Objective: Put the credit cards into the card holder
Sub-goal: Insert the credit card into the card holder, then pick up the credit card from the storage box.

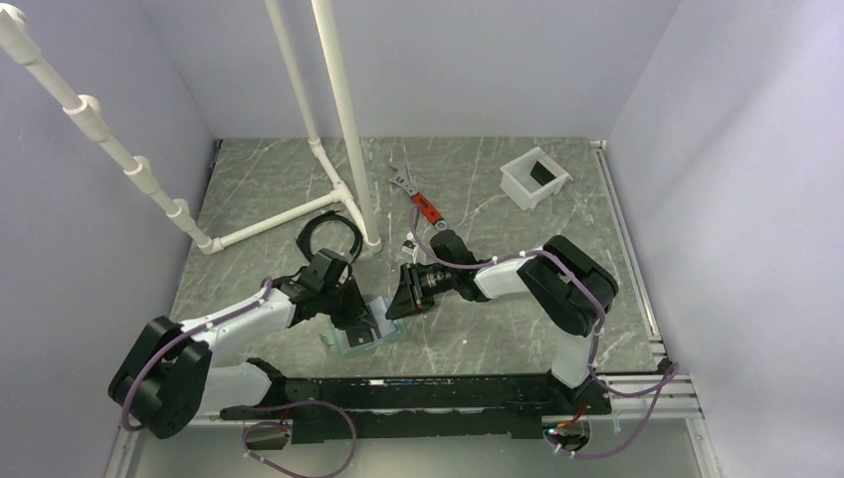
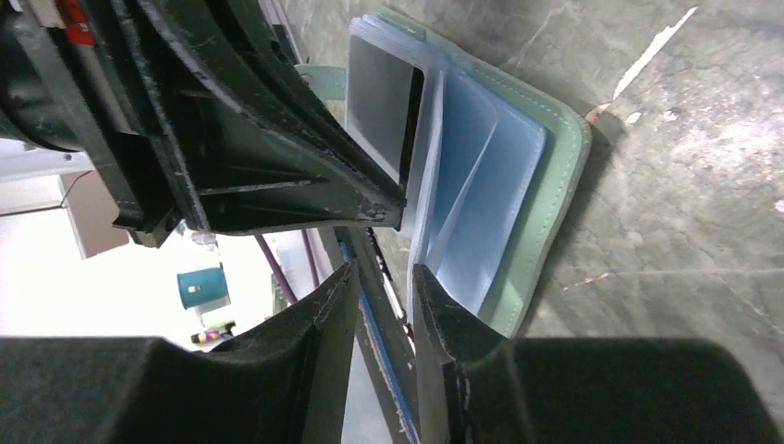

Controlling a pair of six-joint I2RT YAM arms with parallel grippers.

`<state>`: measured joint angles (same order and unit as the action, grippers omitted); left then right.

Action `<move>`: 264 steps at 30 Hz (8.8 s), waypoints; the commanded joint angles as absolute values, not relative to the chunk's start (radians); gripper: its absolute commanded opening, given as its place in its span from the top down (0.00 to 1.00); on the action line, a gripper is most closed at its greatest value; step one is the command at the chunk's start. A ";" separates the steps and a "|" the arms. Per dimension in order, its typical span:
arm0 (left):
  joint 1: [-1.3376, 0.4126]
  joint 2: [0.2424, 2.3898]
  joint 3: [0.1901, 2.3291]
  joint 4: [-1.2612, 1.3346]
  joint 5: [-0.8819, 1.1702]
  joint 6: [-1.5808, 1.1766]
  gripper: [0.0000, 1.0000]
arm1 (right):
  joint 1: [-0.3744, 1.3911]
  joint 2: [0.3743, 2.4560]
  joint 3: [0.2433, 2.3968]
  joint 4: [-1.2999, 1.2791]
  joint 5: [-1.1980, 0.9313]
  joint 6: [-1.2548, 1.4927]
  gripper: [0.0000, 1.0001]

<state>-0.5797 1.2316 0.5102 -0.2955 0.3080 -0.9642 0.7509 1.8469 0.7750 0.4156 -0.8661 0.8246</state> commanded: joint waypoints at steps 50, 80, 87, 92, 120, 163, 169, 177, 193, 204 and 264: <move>-0.557 1.117 0.673 -0.852 -0.123 -1.083 0.57 | 0.910 1.938 1.045 0.243 -0.781 0.723 0.68; -0.551 1.189 0.545 -0.695 -0.089 -1.149 0.80 | 0.554 1.493 1.156 -0.386 -0.048 0.236 0.41; -0.527 1.201 0.668 -0.810 -0.102 -1.000 0.68 | 0.362 1.600 1.371 -0.504 0.320 0.074 0.30; -0.464 1.216 0.734 -0.825 -0.032 -0.863 0.60 | 0.241 1.738 1.502 -0.481 0.424 -0.061 0.28; -0.276 1.260 1.024 -0.868 0.228 -0.473 0.34 | 0.104 2.311 2.077 -0.517 0.466 -0.555 0.41; -0.257 1.328 1.058 -0.823 0.277 -0.463 0.27 | 0.054 2.398 2.095 -0.415 0.476 -0.548 0.41; -0.255 1.322 1.049 -0.815 0.289 -0.465 0.27 | 0.054 2.386 2.099 -0.429 0.460 -0.546 0.47; -0.255 1.316 1.042 -0.816 0.298 -0.464 0.27 | 0.054 2.377 2.087 -0.431 0.462 -0.539 0.55; -0.253 1.307 1.039 -0.813 0.313 -0.469 0.26 | 0.056 2.350 2.080 -0.419 0.480 -0.545 0.64; -0.252 1.300 1.035 -0.815 0.321 -0.471 0.26 | 0.063 2.342 2.076 -0.413 0.500 -0.551 0.66; -0.249 1.222 0.955 -0.788 0.397 -0.527 0.26 | 0.068 2.175 2.086 -0.638 0.443 0.403 1.00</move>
